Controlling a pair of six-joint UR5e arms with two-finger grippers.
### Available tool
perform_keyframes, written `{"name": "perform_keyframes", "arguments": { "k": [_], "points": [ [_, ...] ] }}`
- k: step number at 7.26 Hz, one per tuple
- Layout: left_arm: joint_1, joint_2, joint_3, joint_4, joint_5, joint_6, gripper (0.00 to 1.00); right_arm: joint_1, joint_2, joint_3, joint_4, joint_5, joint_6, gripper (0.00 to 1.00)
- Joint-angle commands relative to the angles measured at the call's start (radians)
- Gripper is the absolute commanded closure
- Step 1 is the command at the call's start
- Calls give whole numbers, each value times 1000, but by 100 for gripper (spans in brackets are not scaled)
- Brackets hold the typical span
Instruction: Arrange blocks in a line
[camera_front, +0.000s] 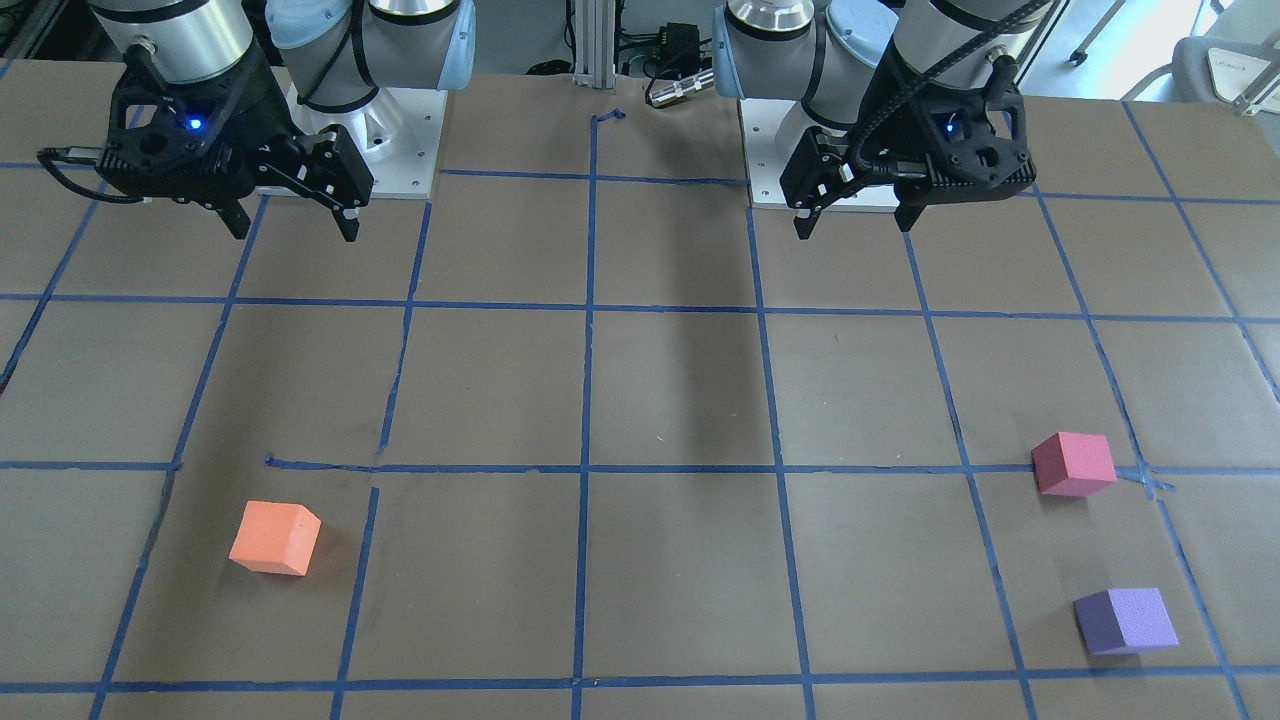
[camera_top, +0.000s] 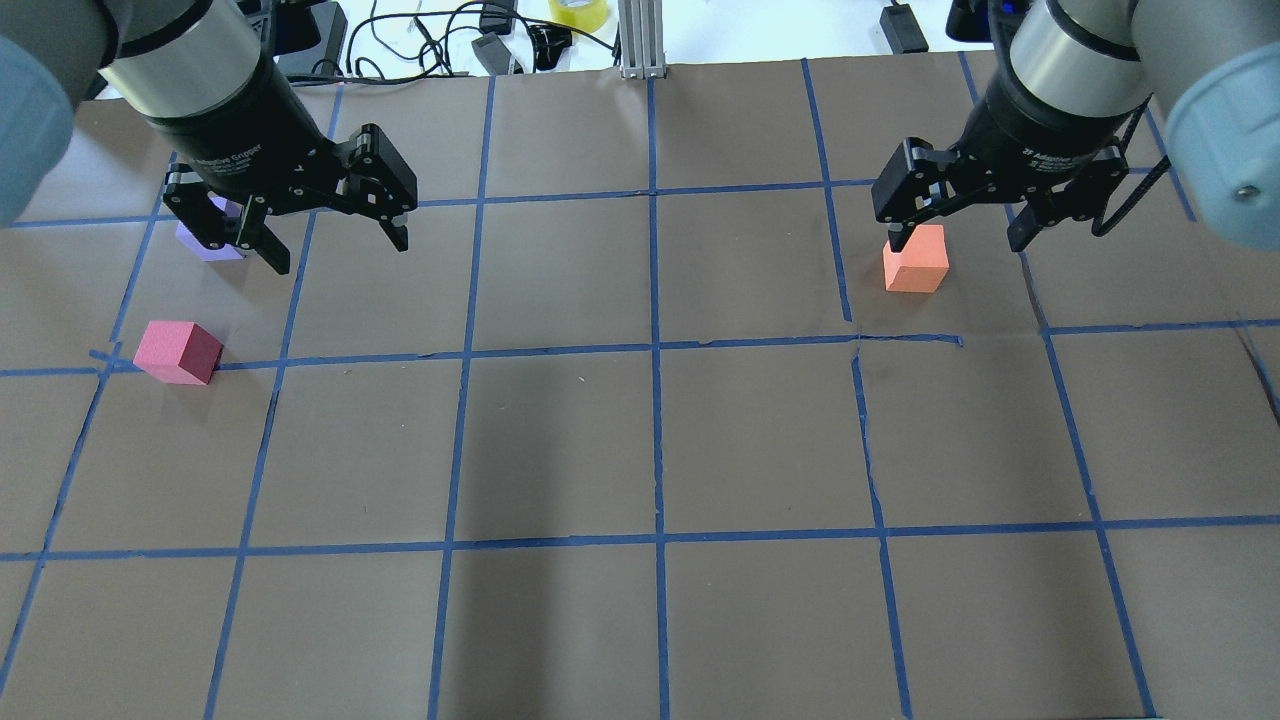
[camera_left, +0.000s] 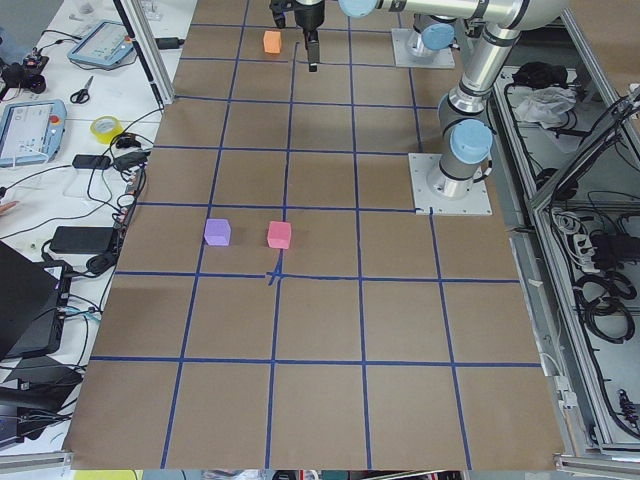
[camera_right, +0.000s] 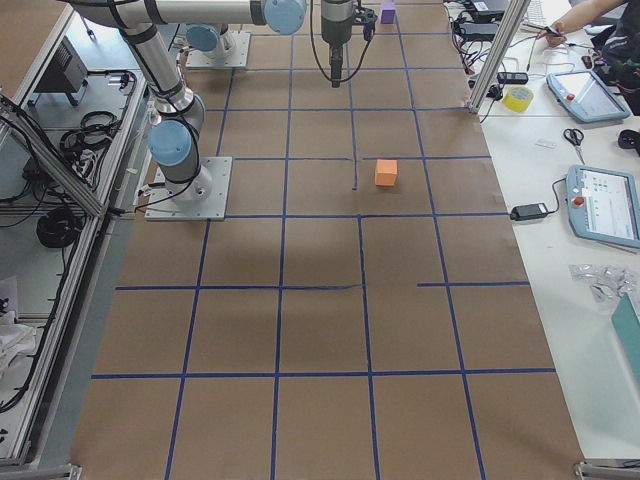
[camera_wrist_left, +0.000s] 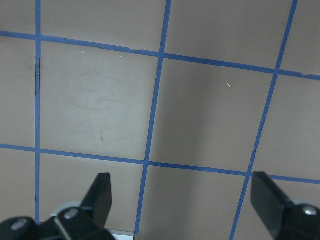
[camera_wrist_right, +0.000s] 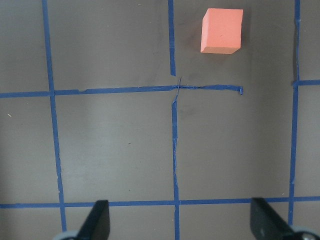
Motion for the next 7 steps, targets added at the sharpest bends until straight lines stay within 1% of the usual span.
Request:
{"name": "perform_keyframes", "arguments": {
  "k": [1, 7],
  "points": [
    [0, 0, -1, -1, 0, 0, 0, 0, 1, 0, 0, -2, -6, 0],
    [-1, 0, -3, -1, 0, 0, 0, 0, 7, 9, -1, -3, -6, 0]
  ]
}}
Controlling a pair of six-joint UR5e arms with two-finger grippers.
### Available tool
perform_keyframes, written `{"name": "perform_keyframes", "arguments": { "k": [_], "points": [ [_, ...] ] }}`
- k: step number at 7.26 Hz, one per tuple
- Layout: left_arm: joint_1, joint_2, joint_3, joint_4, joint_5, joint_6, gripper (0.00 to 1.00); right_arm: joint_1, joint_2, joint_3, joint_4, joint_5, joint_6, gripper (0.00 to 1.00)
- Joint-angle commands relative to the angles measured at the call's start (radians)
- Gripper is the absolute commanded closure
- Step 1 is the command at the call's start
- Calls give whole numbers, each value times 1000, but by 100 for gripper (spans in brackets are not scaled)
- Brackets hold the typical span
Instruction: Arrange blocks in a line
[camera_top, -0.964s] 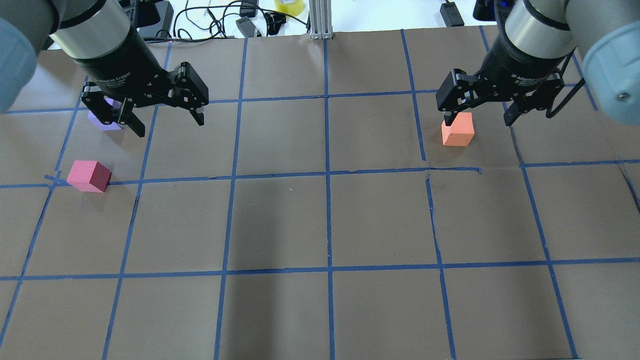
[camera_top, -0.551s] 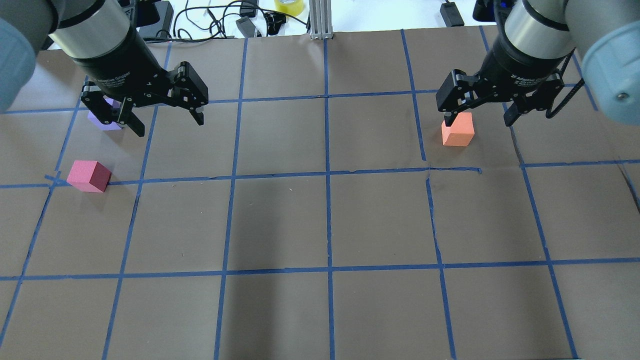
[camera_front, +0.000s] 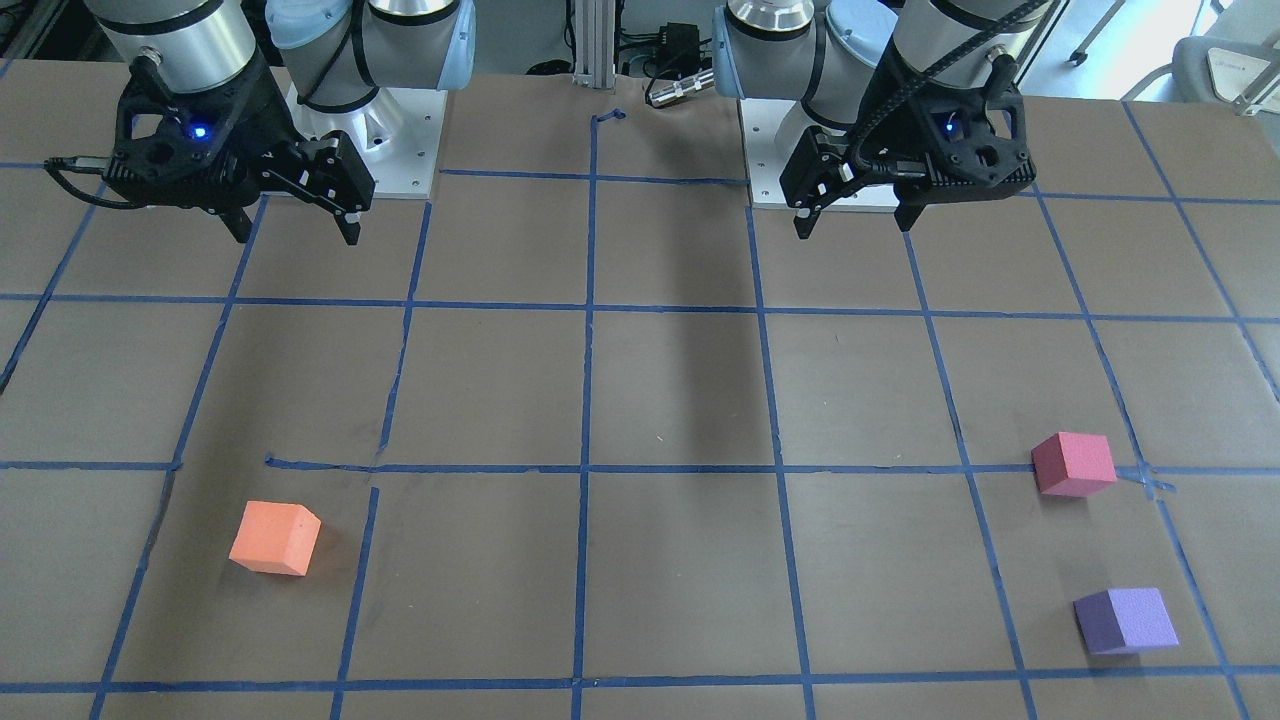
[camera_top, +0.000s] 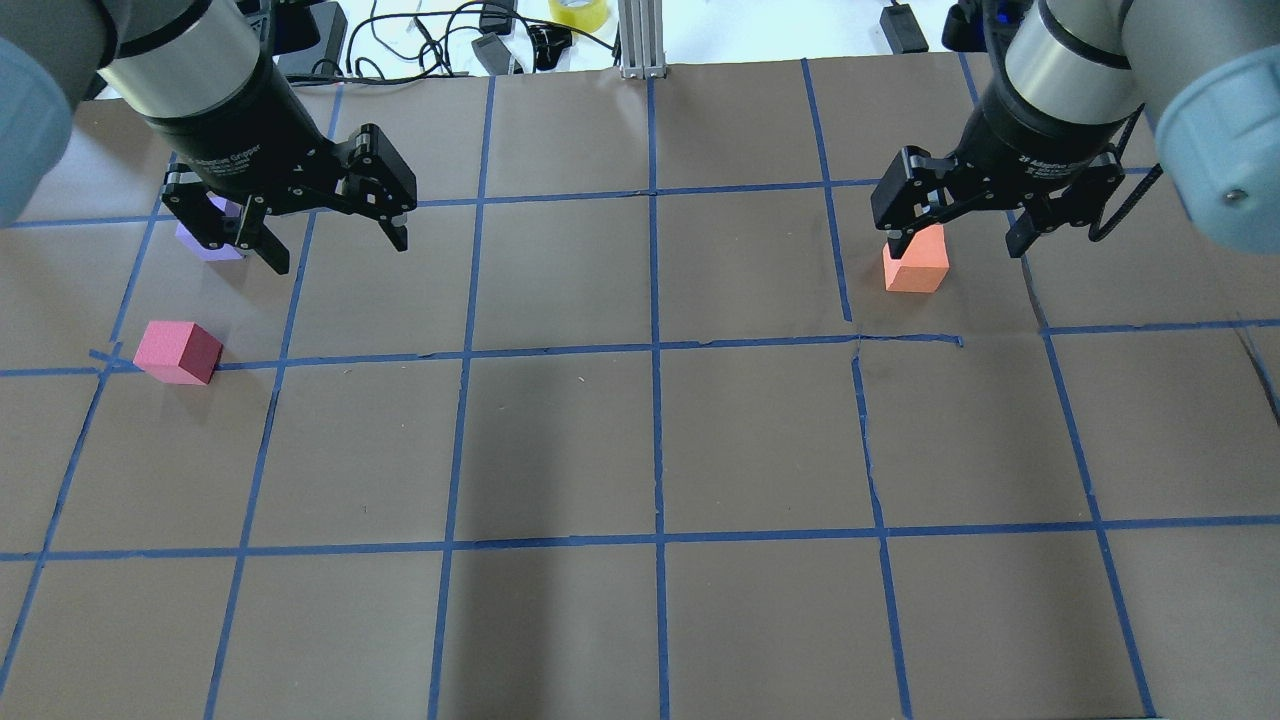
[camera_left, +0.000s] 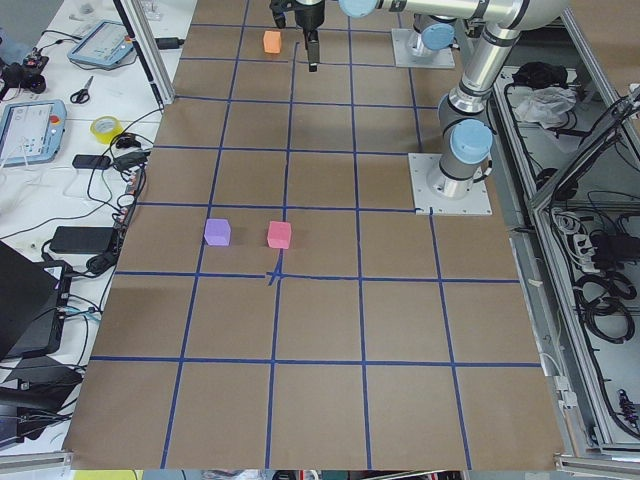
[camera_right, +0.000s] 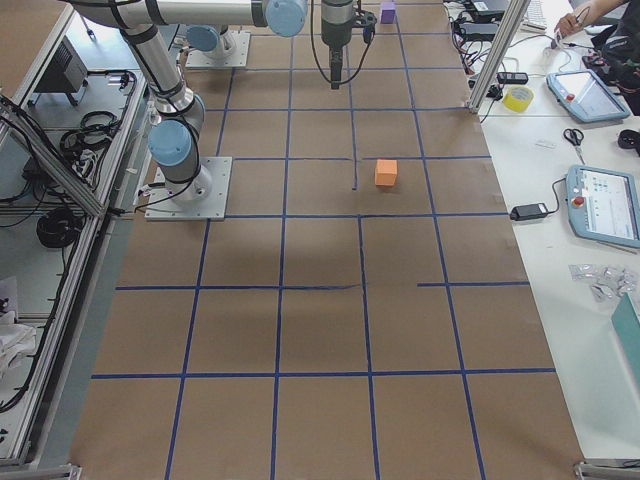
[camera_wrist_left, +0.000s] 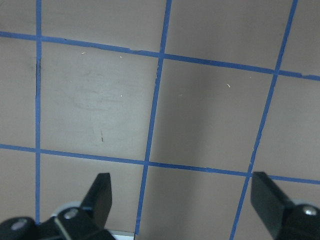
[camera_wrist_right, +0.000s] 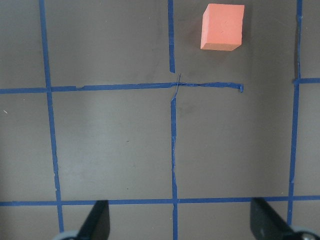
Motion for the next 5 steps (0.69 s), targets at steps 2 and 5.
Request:
{"name": "perform_keyframes", "arguments": {
  "k": [2, 5],
  "points": [
    [-1, -1, -1, -1, -1, 1, 0, 0, 6, 1, -2, 0, 1, 0],
    [-1, -1, -1, -4, 1, 3, 0, 0, 6, 2, -1, -1, -6, 0]
  ]
}}
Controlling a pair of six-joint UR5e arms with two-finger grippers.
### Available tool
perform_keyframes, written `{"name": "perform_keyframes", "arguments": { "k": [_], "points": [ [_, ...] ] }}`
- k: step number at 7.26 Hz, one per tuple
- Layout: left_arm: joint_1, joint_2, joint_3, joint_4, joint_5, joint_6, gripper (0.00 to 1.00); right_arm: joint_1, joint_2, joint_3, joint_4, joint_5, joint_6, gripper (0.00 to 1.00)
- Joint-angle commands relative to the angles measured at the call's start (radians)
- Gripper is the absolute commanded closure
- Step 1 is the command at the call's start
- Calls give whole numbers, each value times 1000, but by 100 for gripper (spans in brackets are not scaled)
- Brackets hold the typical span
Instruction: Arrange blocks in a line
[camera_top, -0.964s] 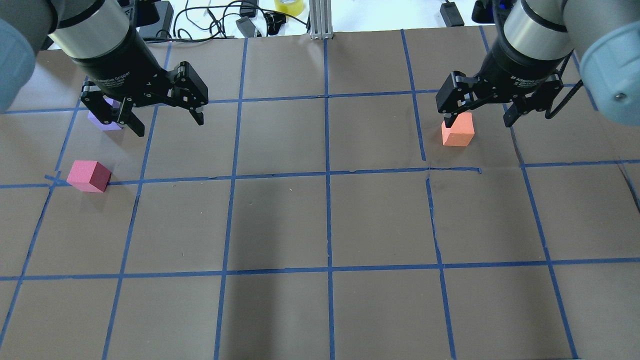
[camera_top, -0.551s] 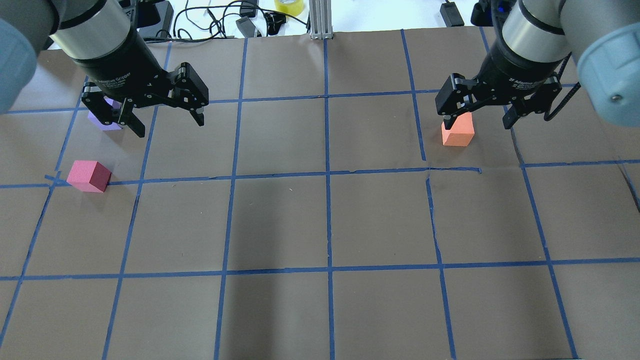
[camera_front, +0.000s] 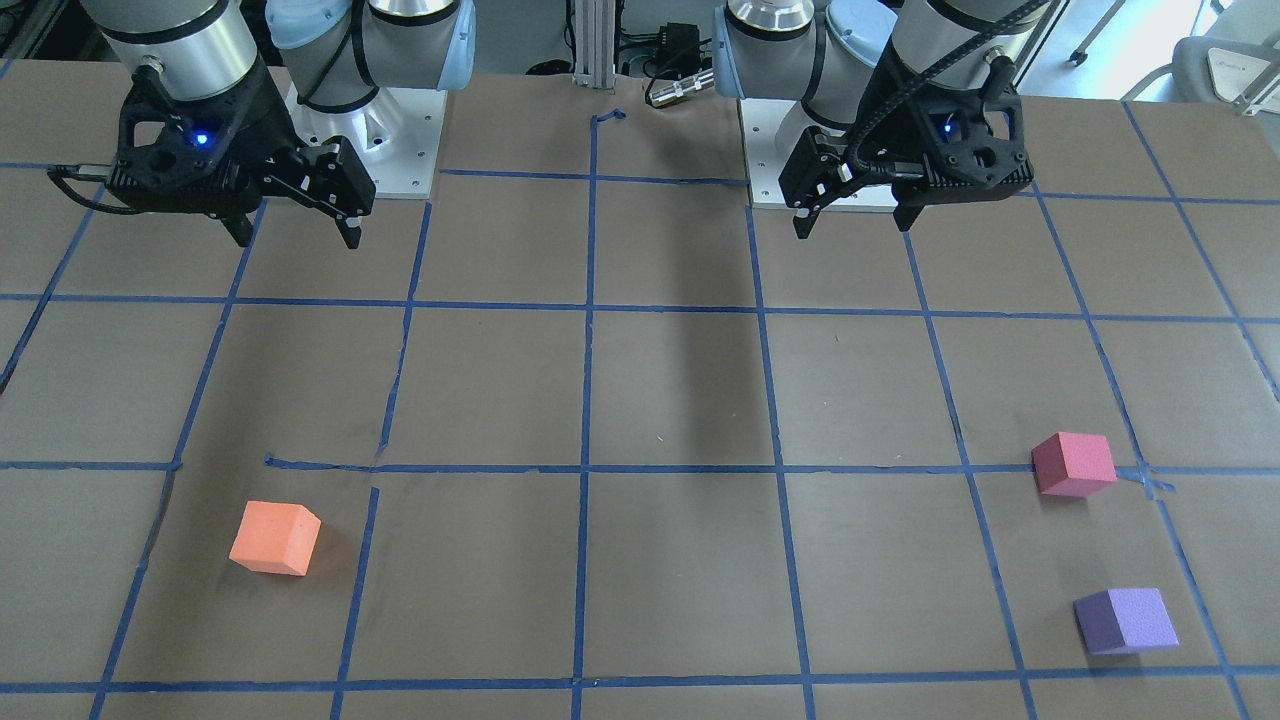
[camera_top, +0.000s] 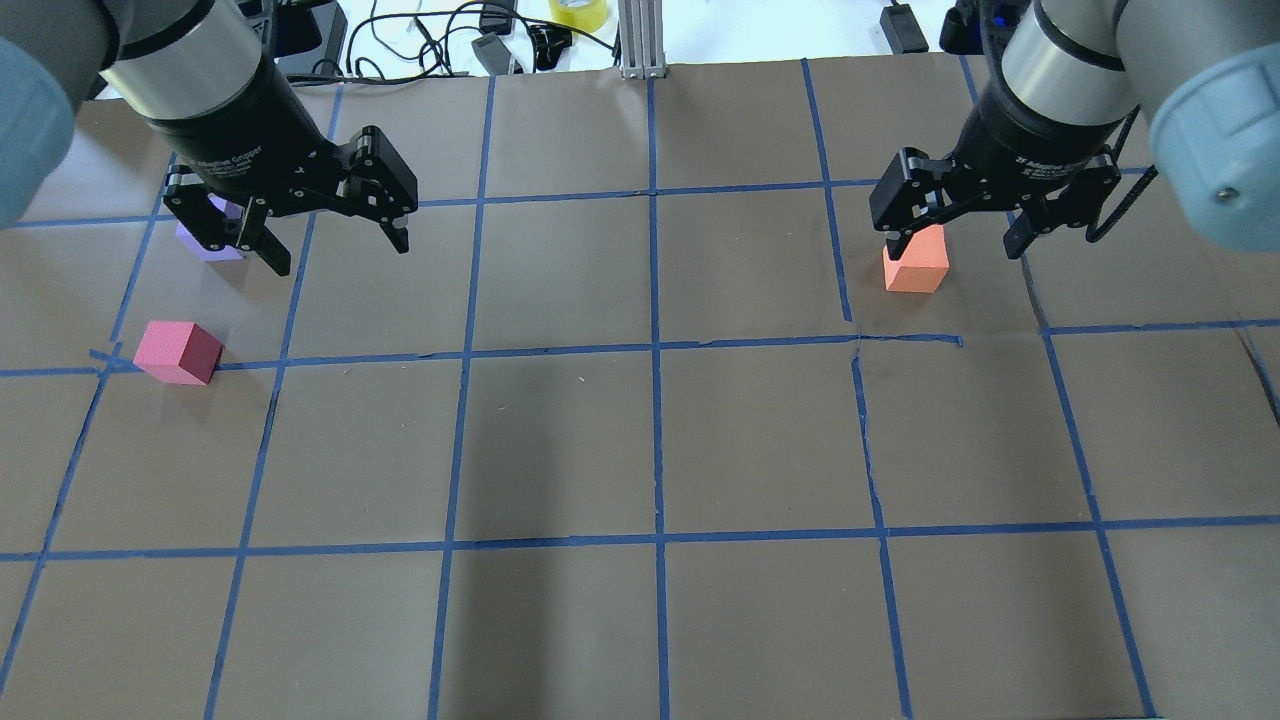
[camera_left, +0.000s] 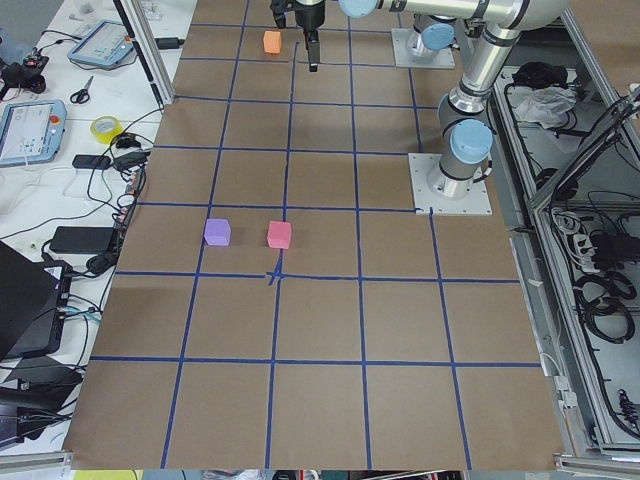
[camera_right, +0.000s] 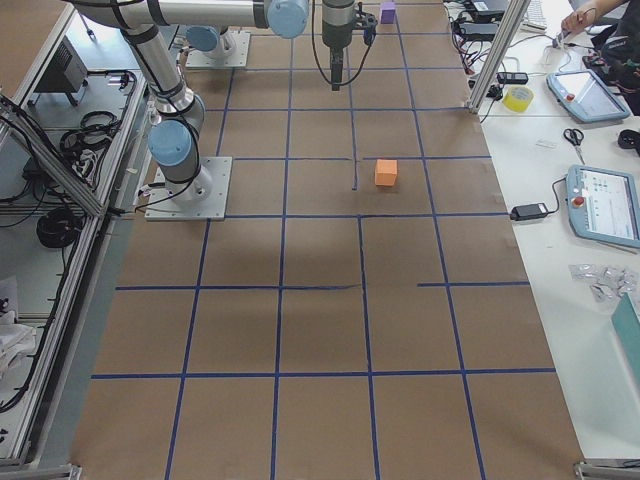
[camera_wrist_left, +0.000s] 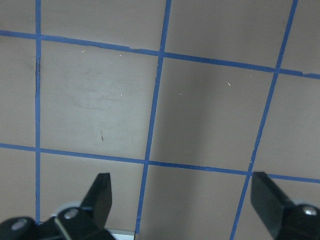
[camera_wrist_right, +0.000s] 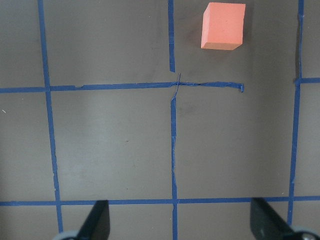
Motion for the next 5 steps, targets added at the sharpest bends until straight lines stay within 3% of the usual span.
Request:
{"name": "perform_keyframes", "arguments": {
  "k": [1, 5],
  "points": [
    [-2, 2, 1, 0, 0, 1, 0, -5, 3, 1, -1, -1, -4, 0],
    [0, 1, 2, 3, -3, -1, 0, -41, 31, 1, -47, -27, -4, 0]
  ]
}}
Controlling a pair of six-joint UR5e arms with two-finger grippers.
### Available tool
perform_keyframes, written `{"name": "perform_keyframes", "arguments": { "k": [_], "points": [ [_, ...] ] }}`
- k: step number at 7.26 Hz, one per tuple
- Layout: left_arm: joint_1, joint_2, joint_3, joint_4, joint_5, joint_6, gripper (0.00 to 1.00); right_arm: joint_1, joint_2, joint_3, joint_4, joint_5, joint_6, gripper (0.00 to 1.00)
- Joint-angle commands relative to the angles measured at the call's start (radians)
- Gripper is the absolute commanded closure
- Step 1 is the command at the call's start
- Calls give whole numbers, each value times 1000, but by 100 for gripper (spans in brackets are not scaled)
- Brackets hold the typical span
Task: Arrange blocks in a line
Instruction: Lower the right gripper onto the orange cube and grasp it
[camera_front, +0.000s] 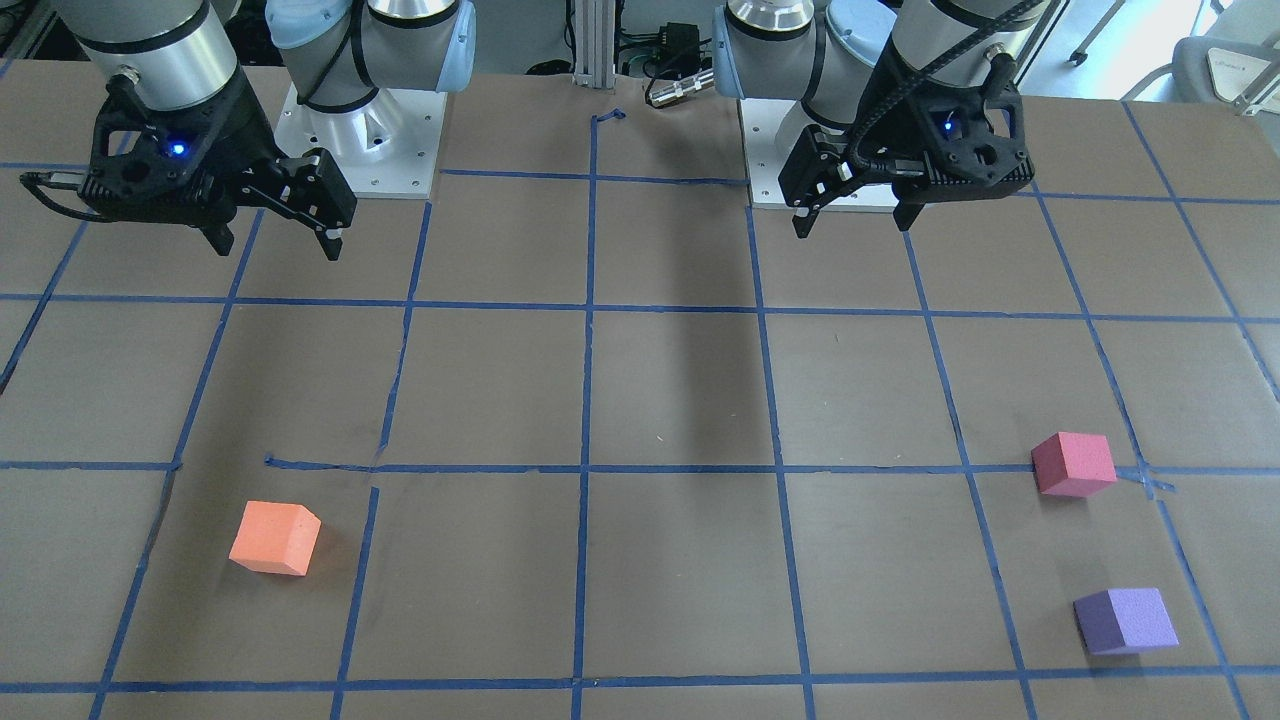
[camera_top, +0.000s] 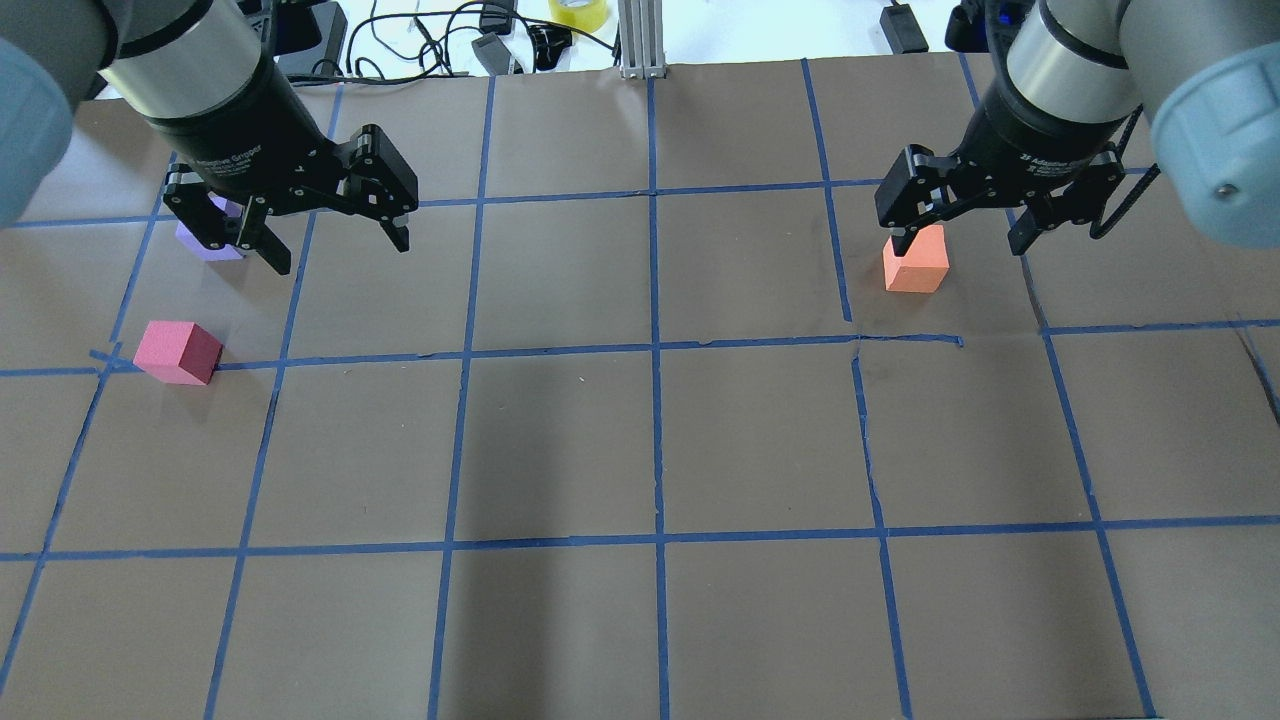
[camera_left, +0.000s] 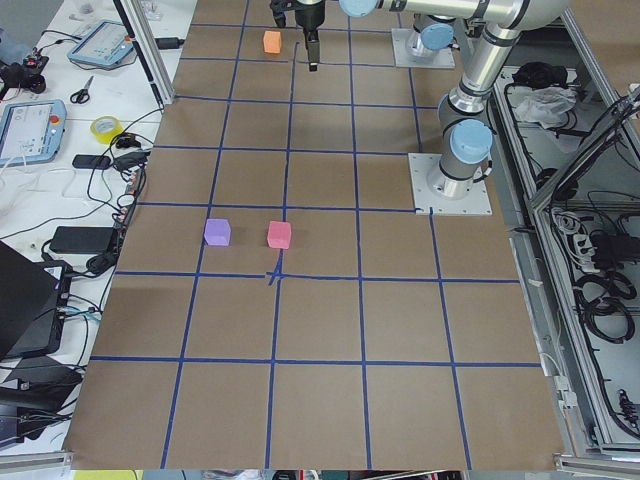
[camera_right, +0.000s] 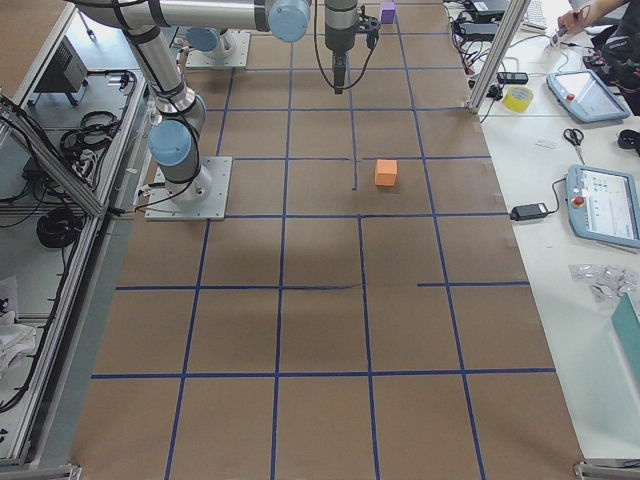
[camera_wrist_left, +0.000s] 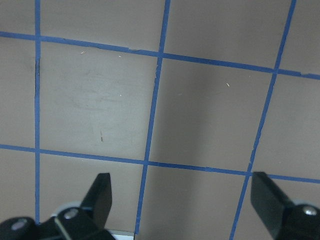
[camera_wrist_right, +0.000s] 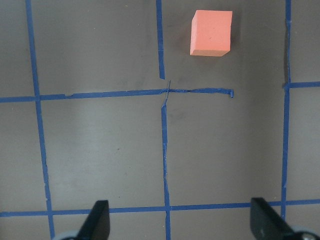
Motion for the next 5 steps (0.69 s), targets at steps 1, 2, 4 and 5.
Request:
{"name": "perform_keyframes", "arguments": {
  "k": [1, 2, 4, 5],
  "points": [
    [0, 0, 0, 2, 0, 0, 0, -16, 59, 0, -38, -7, -1, 0],
    [0, 1, 0, 2, 0, 1, 0, -25, 135, 0, -122, -10, 7, 0],
    [2, 3, 2, 2, 0, 1, 0, -36, 220, 0, -216, -4, -1, 0],
    [0, 3, 0, 0, 1, 1, 0, -41, 271, 0, -286, -9, -5, 0]
  ]
}}
